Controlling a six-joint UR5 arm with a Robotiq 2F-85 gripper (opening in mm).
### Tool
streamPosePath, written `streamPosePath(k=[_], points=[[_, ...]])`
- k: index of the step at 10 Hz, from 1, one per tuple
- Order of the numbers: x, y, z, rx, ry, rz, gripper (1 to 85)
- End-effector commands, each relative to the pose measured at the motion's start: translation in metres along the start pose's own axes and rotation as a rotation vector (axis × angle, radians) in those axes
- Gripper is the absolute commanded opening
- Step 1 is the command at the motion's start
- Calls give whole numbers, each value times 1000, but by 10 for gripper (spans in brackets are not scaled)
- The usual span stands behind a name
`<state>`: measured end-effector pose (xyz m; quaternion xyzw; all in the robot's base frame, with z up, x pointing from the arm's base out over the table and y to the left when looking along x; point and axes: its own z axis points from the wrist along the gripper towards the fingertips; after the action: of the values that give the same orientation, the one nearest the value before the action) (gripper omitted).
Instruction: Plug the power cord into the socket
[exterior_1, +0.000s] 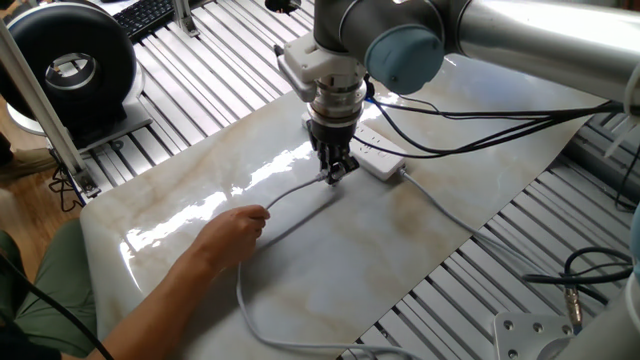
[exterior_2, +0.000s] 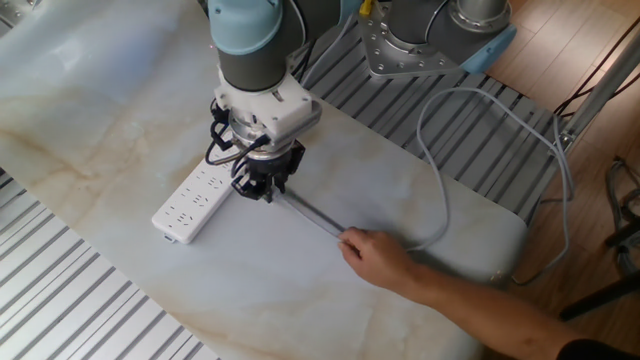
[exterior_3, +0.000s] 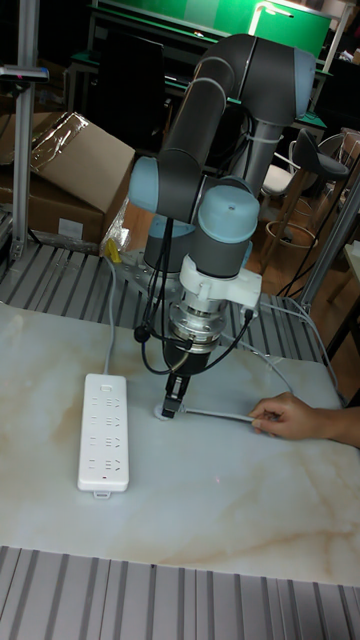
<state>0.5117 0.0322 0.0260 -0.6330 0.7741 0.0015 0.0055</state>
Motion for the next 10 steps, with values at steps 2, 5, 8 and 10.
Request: streamPosePath(k=[2, 5, 8, 10], points=[[-1, 1, -4, -6, 8, 48, 10], [-3, 5, -16, -17, -7, 71, 10], [-7, -4, -39, -11, -57, 41, 10], [6, -22, -55, 29, -27, 25, 10]])
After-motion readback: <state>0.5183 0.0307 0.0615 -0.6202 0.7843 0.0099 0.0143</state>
